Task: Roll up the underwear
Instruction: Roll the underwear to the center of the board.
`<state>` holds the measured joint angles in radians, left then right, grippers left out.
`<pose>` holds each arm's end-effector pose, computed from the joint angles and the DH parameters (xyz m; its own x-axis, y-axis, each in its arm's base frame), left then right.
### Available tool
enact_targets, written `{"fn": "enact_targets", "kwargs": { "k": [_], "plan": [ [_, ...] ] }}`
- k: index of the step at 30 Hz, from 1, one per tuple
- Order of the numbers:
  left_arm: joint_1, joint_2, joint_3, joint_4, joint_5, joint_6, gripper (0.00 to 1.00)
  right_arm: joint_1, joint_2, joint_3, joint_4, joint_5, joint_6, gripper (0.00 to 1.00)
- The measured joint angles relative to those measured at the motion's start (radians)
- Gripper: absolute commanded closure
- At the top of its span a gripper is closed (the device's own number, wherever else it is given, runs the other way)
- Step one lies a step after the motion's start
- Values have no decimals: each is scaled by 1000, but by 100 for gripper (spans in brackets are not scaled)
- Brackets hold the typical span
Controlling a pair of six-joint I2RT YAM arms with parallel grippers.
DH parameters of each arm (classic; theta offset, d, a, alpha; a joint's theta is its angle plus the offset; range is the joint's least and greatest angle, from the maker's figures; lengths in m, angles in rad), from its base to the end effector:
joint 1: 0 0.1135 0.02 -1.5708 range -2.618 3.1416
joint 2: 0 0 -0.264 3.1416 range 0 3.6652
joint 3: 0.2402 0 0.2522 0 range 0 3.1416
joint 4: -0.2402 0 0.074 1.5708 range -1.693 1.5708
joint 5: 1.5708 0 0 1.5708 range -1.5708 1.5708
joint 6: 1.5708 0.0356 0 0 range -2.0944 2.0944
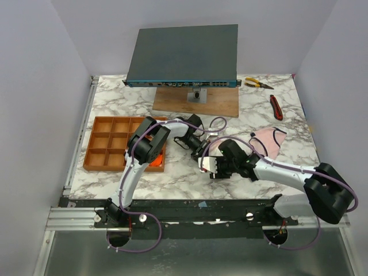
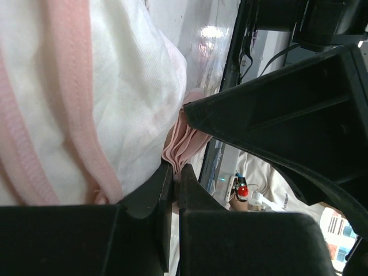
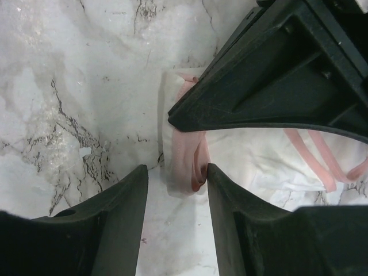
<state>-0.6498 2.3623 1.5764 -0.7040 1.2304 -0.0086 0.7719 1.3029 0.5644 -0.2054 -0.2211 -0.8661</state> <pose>0.3223 -0.2871 0.0825 -0.7958 0.6011 -0.0727 0.2558 0.2249 -0.9402 0.1633 0.1698 0.1595 0.2127 -0.8302 -0.5153 -0.9427 -0.0355 -0.3319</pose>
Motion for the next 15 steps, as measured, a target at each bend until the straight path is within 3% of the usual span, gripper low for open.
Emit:
{"fn": "enact_targets", "kwargs": {
  "k": [3, 11, 15],
  "plan": [
    [1, 3, 0, -3, 5, 1, 100, 2, 19, 1, 20, 3, 0, 53],
    [2, 5, 0, -19, 11, 19, 100, 2, 76, 23, 57, 2, -1, 90],
    [5, 5, -3, -20, 14, 27, 99, 2, 89, 34, 50, -5, 2, 99]
  ]
}}
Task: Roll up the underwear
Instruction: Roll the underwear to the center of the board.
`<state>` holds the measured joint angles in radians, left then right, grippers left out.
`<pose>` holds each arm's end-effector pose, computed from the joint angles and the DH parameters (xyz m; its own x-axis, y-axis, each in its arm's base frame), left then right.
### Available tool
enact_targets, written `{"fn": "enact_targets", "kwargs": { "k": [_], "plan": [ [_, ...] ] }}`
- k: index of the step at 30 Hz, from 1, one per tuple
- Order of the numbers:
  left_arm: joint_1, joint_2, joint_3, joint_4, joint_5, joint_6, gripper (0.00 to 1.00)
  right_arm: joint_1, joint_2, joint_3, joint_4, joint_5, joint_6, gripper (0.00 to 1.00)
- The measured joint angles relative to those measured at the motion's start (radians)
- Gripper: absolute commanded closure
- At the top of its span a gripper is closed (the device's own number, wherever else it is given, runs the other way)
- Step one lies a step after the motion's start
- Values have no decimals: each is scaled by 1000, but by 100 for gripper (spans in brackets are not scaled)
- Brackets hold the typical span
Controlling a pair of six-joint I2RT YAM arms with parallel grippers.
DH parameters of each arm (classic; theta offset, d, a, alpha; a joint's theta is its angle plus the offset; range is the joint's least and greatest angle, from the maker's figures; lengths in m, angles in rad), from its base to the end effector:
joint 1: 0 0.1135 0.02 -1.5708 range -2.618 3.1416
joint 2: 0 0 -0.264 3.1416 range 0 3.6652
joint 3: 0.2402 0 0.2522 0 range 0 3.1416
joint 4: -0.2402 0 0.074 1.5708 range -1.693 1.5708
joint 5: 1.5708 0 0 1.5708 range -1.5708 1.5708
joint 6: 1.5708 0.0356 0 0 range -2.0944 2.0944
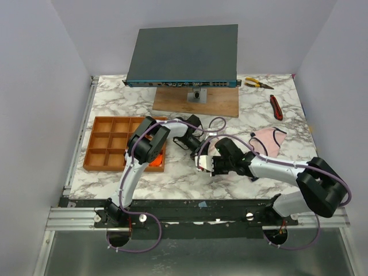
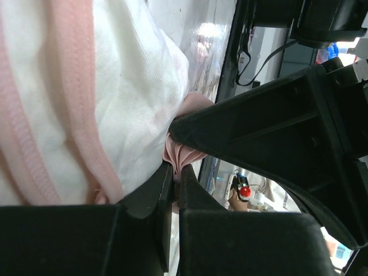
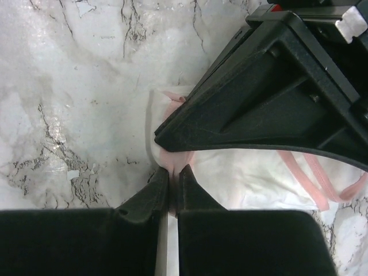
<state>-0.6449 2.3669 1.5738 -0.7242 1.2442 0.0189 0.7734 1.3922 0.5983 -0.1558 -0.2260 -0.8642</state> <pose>0.3217 -0.2841 0.0804 -0.7935 0.6044 -0.0713 0.2484 0.2145 -0.9446 0.1739 0.1810 0.1523 0.2110 -0.8299 -0.5164 -0.9452 -0.0385 -0.3243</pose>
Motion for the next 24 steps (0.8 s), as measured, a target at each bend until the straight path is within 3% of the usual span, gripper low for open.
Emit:
{"fn": "enact_targets", "kwargs": {
  "k": [3, 7, 16, 24],
  "plan": [
    [4, -3, -11, 12, 6, 0, 89, 0, 5, 7, -10, -8, 2, 99],
    [15, -27, -55, 64, 7, -13, 68, -11, 21, 32, -40, -41, 8, 99],
    [85, -213, -240, 252, -48, -105, 28, -66, 48, 78, -123, -154, 19, 99],
    [174, -383, -415, 423, -134, -167, 25, -115, 94, 134, -210, -241, 23, 99]
  ]
}}
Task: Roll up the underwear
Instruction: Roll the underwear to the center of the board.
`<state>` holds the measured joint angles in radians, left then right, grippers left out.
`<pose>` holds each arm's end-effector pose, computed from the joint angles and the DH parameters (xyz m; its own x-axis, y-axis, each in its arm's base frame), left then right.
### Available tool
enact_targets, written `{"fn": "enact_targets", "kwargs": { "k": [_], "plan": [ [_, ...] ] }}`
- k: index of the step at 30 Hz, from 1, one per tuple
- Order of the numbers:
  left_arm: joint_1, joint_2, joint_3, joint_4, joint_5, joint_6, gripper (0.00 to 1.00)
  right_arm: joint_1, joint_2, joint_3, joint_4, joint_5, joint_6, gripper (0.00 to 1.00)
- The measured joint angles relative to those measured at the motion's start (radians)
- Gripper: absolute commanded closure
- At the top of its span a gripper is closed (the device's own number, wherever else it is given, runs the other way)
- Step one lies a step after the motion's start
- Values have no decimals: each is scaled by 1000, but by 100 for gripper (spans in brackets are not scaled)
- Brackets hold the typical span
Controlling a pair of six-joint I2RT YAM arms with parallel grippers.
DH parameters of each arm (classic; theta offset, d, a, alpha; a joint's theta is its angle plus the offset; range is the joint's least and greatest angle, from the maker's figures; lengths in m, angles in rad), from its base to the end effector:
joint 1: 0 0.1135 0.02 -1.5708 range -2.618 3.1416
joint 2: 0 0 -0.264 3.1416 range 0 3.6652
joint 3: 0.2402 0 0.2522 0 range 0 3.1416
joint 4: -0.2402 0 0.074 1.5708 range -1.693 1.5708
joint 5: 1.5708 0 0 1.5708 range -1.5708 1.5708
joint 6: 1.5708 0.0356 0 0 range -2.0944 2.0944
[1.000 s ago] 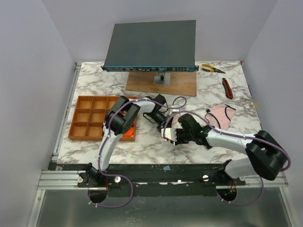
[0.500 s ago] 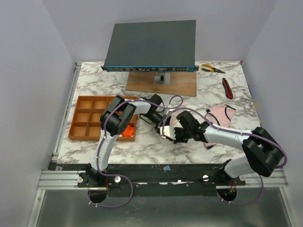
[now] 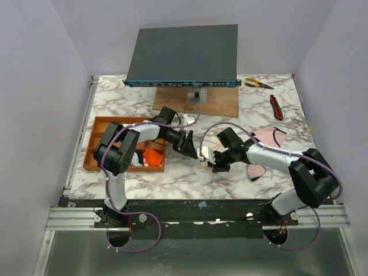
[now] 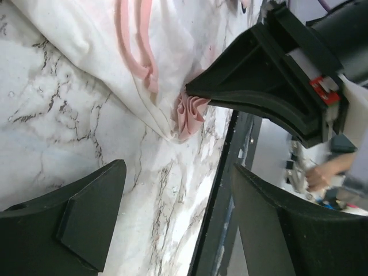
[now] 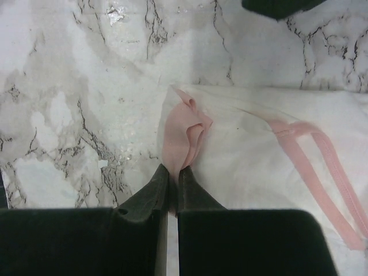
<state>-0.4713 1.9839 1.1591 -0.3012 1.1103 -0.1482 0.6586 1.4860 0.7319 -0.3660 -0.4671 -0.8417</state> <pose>0.3196 -0.1987 0.1350 -0.8760 0.3728 -0.3062 0.4205 0.2790 -0.8633 0.1985 0.1738 0.1574 0.0490 -0.8041 -0.5925 -0.9983 -0.0204 -0.0548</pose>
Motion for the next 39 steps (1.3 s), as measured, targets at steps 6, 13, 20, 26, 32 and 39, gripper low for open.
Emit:
{"fn": "enact_targets", "kwargs": {
  "k": [6, 13, 20, 26, 32, 39],
  "plan": [
    [7, -189, -138, 129, -76, -2, 27, -79, 112, 107, -117, -130, -13, 99],
    [7, -380, -319, 318, -164, 18, 30, -174, 256, 222, -263, -299, -61, 98],
    [-51, -518, -474, 482, -288, 116, 32, -205, 355, 294, -378, -393, -106, 98],
    [-225, -558, -517, 550, -431, 294, 33, -228, 444, 346, -504, -466, -137, 98],
    [-365, -550, -510, 562, -559, 482, 38, -261, 516, 378, -613, -512, -163, 98],
    [-496, -457, -469, 550, -677, 695, 48, -268, 538, 380, -663, -512, -174, 98]
  ]
}}
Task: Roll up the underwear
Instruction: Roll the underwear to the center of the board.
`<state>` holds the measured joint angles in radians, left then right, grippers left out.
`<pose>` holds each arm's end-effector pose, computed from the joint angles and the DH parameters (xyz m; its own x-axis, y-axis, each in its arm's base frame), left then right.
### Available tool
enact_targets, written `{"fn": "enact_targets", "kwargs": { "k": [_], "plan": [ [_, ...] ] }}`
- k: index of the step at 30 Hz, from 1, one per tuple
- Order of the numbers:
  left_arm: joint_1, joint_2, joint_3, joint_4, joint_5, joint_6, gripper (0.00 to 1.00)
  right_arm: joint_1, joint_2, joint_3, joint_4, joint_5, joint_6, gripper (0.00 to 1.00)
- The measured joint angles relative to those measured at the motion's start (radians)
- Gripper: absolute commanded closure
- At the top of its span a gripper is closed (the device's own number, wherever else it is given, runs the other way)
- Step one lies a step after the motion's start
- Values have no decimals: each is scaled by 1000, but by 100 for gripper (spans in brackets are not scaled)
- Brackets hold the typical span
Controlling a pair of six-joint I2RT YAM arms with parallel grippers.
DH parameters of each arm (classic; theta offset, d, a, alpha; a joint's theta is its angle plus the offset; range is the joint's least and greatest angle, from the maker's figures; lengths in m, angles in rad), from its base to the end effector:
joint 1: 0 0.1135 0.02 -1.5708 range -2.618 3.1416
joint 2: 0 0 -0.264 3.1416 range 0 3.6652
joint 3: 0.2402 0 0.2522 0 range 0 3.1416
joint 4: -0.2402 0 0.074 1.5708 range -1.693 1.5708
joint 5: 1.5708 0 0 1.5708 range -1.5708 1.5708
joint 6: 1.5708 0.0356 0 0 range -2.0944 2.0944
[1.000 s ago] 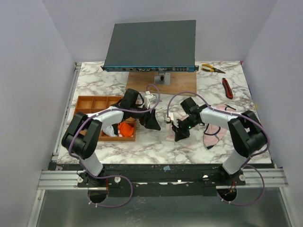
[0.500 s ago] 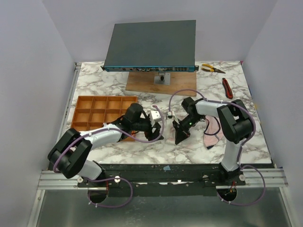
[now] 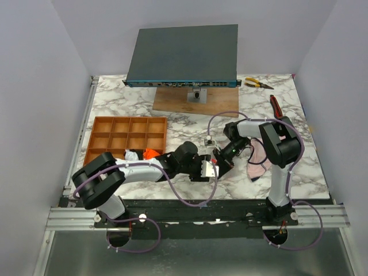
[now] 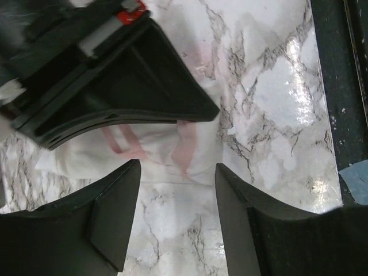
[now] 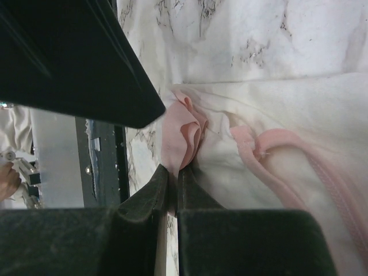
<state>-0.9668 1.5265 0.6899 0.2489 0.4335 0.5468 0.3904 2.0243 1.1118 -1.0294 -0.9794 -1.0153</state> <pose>0.1612 -0.2599 0.1766 0.2226 0.5082 -0.8320 0.9713 -0.0428 0.2338 0.2652 0.1411 0.1063 -0.5108 -0.7224 -0.4661 -0.6973 0.0310 0.7161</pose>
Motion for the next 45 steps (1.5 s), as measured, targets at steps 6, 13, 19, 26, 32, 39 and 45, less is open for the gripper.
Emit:
{"fn": "enact_targets", "kwargs": {
  "k": [6, 13, 19, 26, 32, 39, 45],
  "plan": [
    [-61, 79, 28, -27, -56, 90, 52, -2, 4, 3, -5, 0, 0, 97],
    [-84, 139, 76, -57, -90, 108, 59, -6, 5, 3, -5, 0, 2, 98],
    [-87, 167, 94, -70, -94, 108, 60, -7, 5, 3, -4, 0, 4, 98],
    [-88, 194, 139, -114, -90, 111, 77, -11, 5, 3, -4, 0, 12, 94],
    [-89, 227, 203, -196, -66, 111, 99, -14, 4, 3, -6, 8, 26, 89],
    [-76, 252, 256, -268, -27, 102, 100, -19, -11, 1, -11, 24, 51, 65],
    [-17, 309, 359, -381, 93, 68, 100, -31, -104, -18, 17, 85, 86, 50]
  ]
}}
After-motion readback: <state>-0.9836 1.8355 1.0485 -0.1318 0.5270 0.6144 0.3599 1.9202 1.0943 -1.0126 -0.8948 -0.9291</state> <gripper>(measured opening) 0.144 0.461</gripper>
